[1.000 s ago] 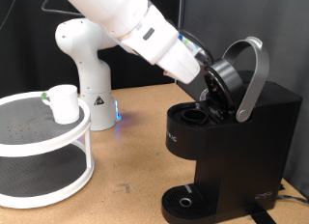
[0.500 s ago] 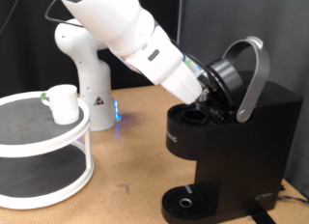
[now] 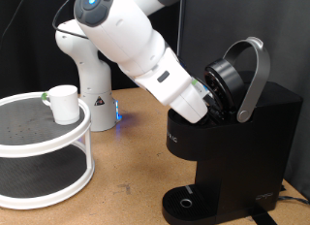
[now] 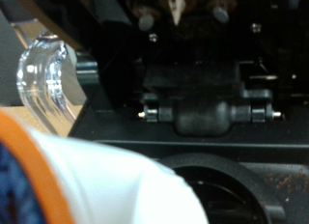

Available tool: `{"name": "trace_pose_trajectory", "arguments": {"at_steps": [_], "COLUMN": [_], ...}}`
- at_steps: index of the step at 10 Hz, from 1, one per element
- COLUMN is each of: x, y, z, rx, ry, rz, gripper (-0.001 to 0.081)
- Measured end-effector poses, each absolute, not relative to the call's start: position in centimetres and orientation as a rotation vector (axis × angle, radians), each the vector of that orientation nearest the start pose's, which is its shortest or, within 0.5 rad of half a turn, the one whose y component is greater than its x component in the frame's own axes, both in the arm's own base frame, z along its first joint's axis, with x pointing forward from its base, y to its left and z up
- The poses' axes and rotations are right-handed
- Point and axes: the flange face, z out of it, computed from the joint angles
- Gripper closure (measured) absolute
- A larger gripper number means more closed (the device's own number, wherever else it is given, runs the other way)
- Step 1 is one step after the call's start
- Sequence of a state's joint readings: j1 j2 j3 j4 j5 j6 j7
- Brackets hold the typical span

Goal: Make a cup of coffee with the keurig machine

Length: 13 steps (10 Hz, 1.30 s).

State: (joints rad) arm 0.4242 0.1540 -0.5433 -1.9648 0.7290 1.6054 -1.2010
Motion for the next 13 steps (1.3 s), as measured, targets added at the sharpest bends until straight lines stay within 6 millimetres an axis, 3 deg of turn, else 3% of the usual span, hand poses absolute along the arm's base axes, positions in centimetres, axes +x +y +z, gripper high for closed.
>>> {"name": "trace_pose_trajectory", "arguments": {"at_steps": [4, 13], "x": [54.4, 55.1], "y": [2.6, 4.0], "z": [38.1, 37.8], "rx": [-2.147, -2.251], "ry": [-0.982, -0.84], "rz": [0.002, 0.117], "gripper": [0.069, 0.069]}}
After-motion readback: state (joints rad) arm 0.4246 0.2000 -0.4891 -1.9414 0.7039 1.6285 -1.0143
